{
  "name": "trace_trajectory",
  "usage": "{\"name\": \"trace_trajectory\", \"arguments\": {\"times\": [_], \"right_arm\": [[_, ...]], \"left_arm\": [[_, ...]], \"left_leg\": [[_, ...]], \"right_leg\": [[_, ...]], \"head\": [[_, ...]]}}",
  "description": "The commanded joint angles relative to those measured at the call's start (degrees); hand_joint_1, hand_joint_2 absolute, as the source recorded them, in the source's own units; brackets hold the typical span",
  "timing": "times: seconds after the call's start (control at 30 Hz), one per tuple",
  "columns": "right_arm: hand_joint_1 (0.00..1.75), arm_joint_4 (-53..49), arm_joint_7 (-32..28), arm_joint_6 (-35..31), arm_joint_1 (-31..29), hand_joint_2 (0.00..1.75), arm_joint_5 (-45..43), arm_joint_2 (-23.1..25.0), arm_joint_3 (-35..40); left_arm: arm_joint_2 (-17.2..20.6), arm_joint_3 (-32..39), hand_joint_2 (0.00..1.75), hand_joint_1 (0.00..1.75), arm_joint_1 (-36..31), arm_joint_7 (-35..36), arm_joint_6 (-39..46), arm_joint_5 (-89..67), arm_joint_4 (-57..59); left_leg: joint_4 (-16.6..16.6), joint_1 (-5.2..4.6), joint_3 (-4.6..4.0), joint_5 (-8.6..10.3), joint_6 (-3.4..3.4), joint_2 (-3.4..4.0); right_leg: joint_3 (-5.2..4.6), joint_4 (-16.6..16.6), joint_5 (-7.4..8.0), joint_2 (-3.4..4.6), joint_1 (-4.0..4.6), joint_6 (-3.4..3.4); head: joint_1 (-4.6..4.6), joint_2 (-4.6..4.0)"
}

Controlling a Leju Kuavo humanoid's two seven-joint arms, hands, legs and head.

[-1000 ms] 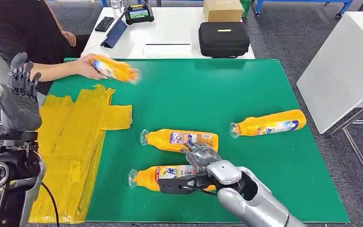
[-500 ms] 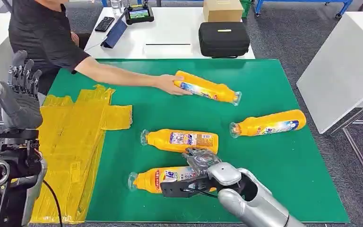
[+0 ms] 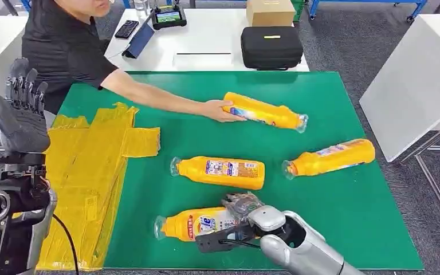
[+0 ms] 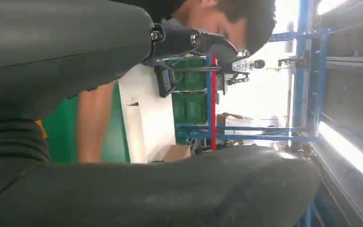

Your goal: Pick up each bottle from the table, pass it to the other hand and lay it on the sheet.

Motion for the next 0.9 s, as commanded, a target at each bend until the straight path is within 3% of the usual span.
{"name": "trace_trajectory", "arguments": {"times": [0.03,0.07,0.1,0.47,0.6,0.63,0.77,0.8,0.87,0.9], "right_arm": [[0.0,6.3,-0.4,1.2,-1.5,1.75,-1.6,-1.0,3.5],[0.33,6.7,-0.4,1.3,-1.4,1.75,-1.8,-1.1,3.6],[1.75,7.1,-0.6,1.3,-1.4,1.75,-2.0,-1.2,3.7],[1.75,7.2,-2.2,0.5,-3.7,1.75,-3.4,-2.2,3.6],[1.75,4.2,-2.1,-3.1,-4.5,1.75,-7.1,-2.8,-0.4],[1.75,2.2,-1.8,-6.6,-4.2,1.75,-8.9,-2.7,-3.5],[1.75,1.2,-1.5,-6.1,-4.7,1.75,-9.5,-3.0,-4.0],[1.75,-6.0,-0.7,-8.7,-4.8,1.75,-13.4,-3.3,-11.8],[1.75,-6.3,-0.8,-9.4,-4.3,1.75,-13.3,-2.9,-12.5],[1.75,-7.6,-1.8,-12.5,-3.7,1.75,-13.4,-2.2,-14.9]], "left_arm": [[-0.8,0.0,0.0,0.0,-3.3,-0.6,-0.1,1.2,6.0],[-0.9,-0.1,0.0,0.0,-3.7,-0.8,-0.1,1.5,6.5],[-0.9,-0.3,0.0,0.0,-4.0,-0.9,0.0,1.7,6.8],[-1.2,0.1,0.0,0.0,-4.5,-1.7,1.0,2.4,7.5],[-0.7,0.8,0.0,0.0,-3.3,-2.4,0.8,2.9,6.9],[-0.6,1.2,0.0,0.0,-2.5,-2.4,0.6,3.5,6.4],[-0.6,1.5,0.0,0.0,-2.0,-2.4,0.5,3.7,6.0],[-0.8,2.5,0.0,0.0,0.2,-1.9,-0.8,5.6,4.5],[-0.8,2.5,0.0,0.0,0.2,-1.8,-1.0,5.8,4.4],[-0.8,2.7,1.75,0.0,0.5,-1.8,-1.6,6.6,4.1]], "left_leg": [[-0.1,0.05,0.15,-0.01,-0.13,-0.08],[-0.1,0.09,0.26,-0.03,-0.22,-0.13],[-0.1,0.08,0.24,-0.02,-0.19,-0.14],[0.0,0.05,0.32,0.01,-0.13,-0.09],[0.0,0.07,0.37,-0.03,-0.18,-0.08],[0.0,0.07,0.37,-0.04,-0.19,-0.05],[0.0,0.09,0.36,-0.08,-0.22,-0.02],[0.1,0.03,0.24,-0.14,-0.23,0.15],[0.1,0.0,0.1,-0.09,-0.18,0.09],[0.0,0.01,0.11,-0.05,-0.13,0.03]], "right_leg": [[0.2,-0.1,-0.03,-0.14,0.05,0.01],[0.34,-0.1,-0.06,-0.23,0.08,0.02],[0.31,-0.1,-0.05,-0.22,0.07,0.02],[0.35,-0.1,-0.02,-0.16,0.05,0.02],[0.42,-0.1,-0.04,-0.17,0.07,0.03],[0.41,-0.1,-0.04,-0.14,0.06,0.03],[0.41,-0.1,-0.06,-0.13,0.08,0.04],[0.25,0.1,-0.09,0.03,0.01,0.04],[0.12,0.1,-0.07,-0.01,-0.03,0.03],[0.14,0.0,-0.03,-0.03,-0.02,0.02]], "head": [[0.02,0.0],[0.04,0.0],[0.04,0.0],[0.02,0.0],[0.02,0.0],[0.04,0.0],[0.04,0.0],[0.04,0.0],[0.02,0.0],[0.04,0.0]]}}
